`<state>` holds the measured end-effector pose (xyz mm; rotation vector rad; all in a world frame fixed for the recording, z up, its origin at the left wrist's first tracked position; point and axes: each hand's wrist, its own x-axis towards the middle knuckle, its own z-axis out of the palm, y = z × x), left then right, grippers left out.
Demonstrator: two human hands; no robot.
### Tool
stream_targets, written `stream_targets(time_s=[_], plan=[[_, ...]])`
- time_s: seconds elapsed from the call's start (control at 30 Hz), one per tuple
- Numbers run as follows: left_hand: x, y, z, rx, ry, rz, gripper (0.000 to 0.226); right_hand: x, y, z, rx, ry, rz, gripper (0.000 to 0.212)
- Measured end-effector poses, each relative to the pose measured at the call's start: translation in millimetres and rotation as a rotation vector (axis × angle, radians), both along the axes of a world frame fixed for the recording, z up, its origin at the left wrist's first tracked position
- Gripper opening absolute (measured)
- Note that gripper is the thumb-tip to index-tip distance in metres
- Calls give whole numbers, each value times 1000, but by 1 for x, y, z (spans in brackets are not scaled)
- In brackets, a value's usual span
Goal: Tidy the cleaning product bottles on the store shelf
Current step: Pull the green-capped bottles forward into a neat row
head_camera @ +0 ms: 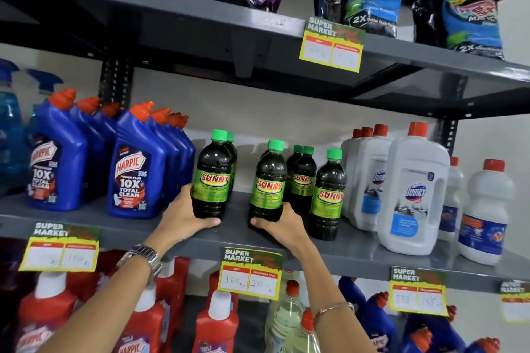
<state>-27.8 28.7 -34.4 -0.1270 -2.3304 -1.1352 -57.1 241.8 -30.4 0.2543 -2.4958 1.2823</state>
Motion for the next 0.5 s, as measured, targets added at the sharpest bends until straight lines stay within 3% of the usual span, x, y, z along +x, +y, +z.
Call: stream_targets(time_s=[0.5], plan=[[-2, -3, -1, 2, 10, -3, 90, 4, 0, 2, -37, 15, -42, 74]])
